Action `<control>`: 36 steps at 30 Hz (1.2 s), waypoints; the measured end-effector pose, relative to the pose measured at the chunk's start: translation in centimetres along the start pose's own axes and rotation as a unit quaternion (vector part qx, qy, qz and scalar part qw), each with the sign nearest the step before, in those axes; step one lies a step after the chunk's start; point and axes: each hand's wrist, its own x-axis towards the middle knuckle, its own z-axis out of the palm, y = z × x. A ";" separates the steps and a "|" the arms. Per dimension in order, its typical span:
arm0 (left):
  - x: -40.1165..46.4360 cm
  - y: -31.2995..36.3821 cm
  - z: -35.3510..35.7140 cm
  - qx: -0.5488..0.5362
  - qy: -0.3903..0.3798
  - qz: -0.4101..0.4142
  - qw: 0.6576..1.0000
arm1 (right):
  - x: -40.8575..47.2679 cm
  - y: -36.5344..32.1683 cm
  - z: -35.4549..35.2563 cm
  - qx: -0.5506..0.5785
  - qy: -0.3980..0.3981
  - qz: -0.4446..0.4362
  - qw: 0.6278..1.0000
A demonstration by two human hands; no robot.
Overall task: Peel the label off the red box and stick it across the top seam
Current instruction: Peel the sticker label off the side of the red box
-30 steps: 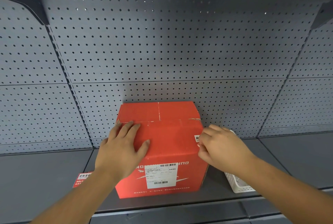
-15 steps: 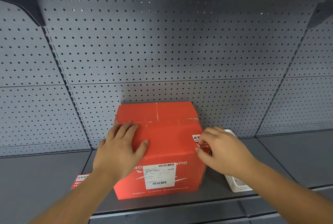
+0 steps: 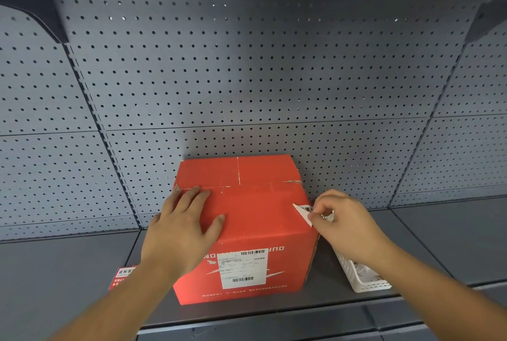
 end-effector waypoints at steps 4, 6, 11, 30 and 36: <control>-0.1 0.1 0.0 0.004 0.001 0.000 1.000 | -0.1 0.3 0.1 0.052 0.017 0.058 0.997; -0.1 0.1 0.0 0.005 0.000 -0.001 1.000 | -0.1 0.4 0.2 0.068 0.029 0.074 0.995; -0.1 0.1 -0.1 0.006 0.001 -0.002 1.000 | 0.0 0.1 -0.6 0.128 0.084 0.130 0.980; -0.1 0.3 -0.2 0.007 0.001 -0.003 1.000 | -2.0 3.4 -1.7 0.195 0.132 0.244 0.941; -0.1 0.3 -0.3 0.008 -0.003 -0.004 1.000 | -2.7 4.1 -1.4 0.232 0.145 0.285 0.919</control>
